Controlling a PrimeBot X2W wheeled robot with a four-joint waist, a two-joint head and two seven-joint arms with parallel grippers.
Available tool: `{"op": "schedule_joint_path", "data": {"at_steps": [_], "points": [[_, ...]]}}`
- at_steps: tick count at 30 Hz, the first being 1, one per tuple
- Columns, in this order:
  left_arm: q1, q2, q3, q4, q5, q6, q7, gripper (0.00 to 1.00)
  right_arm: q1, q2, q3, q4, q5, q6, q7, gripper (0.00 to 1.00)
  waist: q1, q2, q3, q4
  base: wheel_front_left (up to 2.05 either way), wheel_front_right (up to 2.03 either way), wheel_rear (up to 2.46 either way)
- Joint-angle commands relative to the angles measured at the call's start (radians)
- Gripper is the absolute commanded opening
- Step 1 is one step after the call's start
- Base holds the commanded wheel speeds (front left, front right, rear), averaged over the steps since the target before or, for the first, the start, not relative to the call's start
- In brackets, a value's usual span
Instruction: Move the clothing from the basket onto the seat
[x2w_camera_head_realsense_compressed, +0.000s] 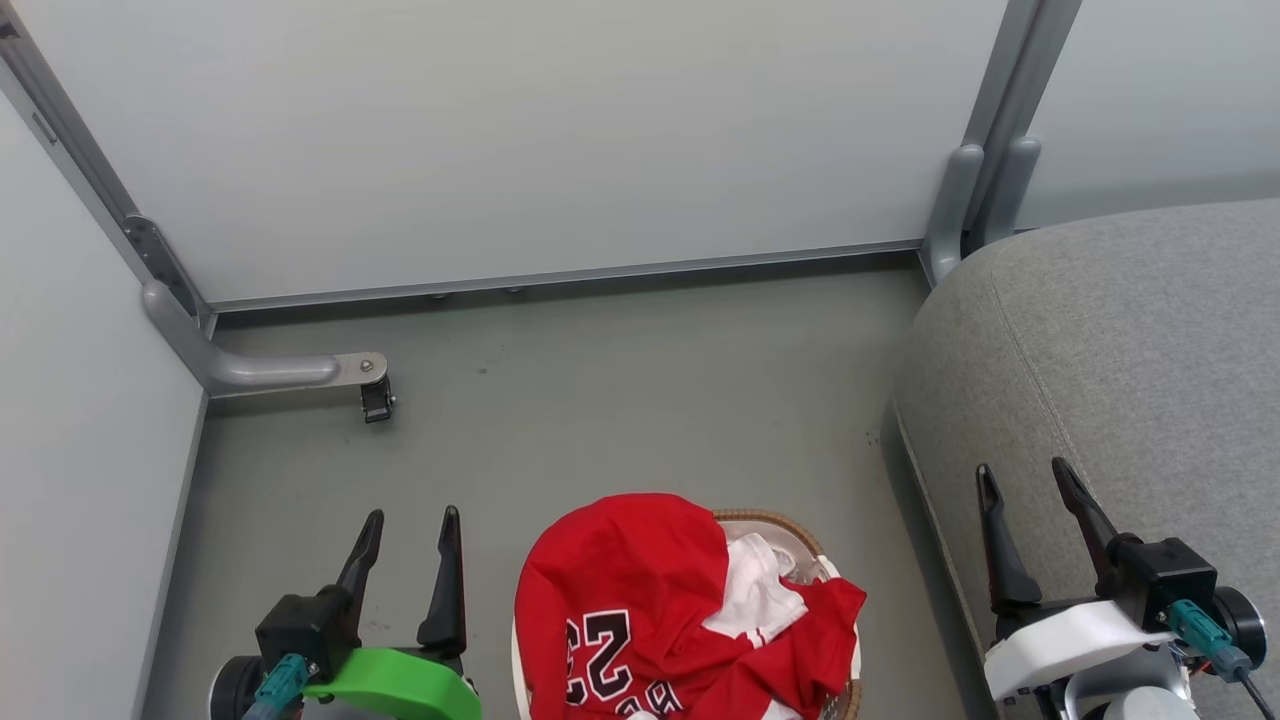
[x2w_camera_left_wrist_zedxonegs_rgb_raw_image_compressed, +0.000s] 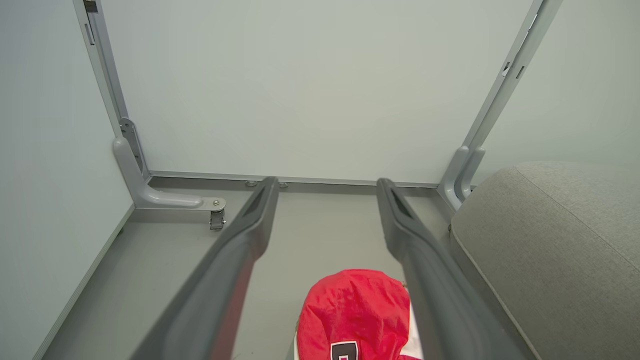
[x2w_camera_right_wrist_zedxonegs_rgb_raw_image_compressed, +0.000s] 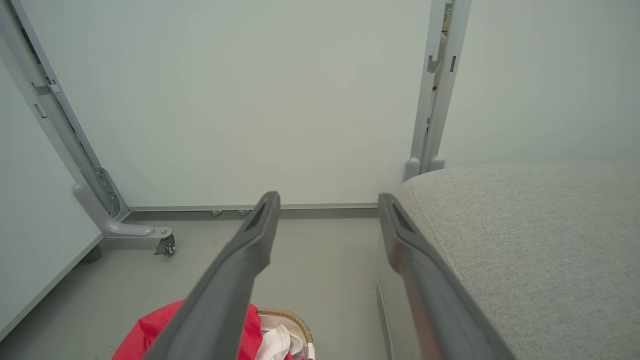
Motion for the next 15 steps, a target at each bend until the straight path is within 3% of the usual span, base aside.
{"op": "schedule_joint_path", "data": {"at_steps": [1, 15], "points": [[0.014, 0.007, -0.001, 0.0, 0.009, 0.005, -0.001, 1.0, 0.008, -0.006, -0.002, -0.003, 0.0, 0.0, -0.005, 1.0, 0.0, 0.0028, 0.001, 0.0, 0.0, 0.0, 0.0], [0.002, 0.007, -0.005, -0.004, 0.013, 0.0, -0.001, 1.0, -0.001, -0.006, -0.006, -0.01, -0.003, 0.0, -0.005, 1.0, 0.0, 0.0028, 0.016, -0.003, 0.0, 0.0, 0.0]]}}
